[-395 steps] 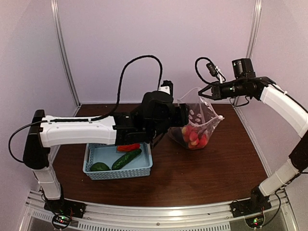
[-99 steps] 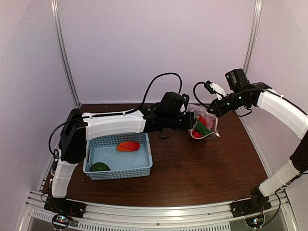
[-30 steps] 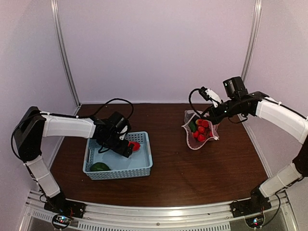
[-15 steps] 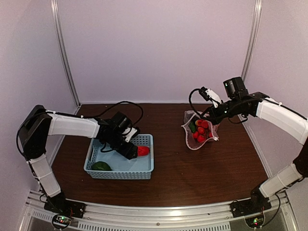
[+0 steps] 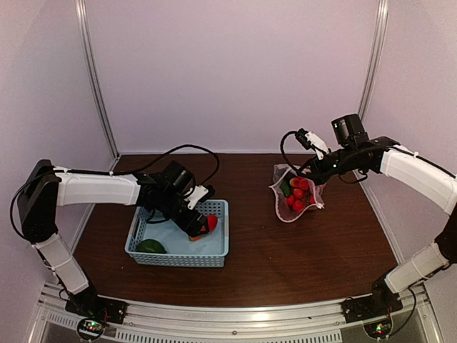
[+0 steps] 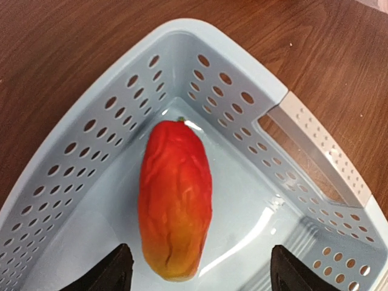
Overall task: Place the food in the zip-top bag and seal the zipper
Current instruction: Move the fake fruit to the bin, then pick up the fake fruit from the bin.
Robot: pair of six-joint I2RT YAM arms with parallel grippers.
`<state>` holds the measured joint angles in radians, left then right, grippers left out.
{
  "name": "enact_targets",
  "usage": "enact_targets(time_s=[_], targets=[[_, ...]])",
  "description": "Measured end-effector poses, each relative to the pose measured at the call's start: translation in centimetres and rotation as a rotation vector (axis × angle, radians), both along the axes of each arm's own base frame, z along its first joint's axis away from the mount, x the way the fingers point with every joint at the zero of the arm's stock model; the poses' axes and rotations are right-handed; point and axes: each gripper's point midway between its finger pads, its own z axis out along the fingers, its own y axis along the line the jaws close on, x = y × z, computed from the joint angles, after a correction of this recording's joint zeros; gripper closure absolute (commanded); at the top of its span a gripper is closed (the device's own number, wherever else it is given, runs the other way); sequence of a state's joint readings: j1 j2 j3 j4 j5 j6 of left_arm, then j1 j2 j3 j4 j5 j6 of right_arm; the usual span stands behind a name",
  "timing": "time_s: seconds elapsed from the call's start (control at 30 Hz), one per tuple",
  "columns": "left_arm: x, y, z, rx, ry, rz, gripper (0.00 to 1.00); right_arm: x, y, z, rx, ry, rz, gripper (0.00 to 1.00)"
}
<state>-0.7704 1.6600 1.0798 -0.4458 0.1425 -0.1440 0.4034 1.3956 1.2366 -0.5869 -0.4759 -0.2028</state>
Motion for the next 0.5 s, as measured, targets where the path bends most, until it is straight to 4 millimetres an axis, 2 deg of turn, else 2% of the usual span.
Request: enact_targets(time_s=[0.17, 0.33, 0.5], targets=[[0.2, -0.7, -2.0, 0.025, 0.038, -0.031, 0.23, -0.1, 0.0, -0.4, -0.003, 0.007, 0.0, 1.0], [1.5, -1.7, -3.4, 0.046, 0.052, -0.018, 0.26, -0.2, -0.1, -0.7, -0.007, 0.015, 0.0, 1.0], [2.1, -1.1, -4.9, 0.087, 0.068, 0.049, 0.28, -0.2, -0.1, -0.7, -0.006, 0.015, 0.0, 1.0]])
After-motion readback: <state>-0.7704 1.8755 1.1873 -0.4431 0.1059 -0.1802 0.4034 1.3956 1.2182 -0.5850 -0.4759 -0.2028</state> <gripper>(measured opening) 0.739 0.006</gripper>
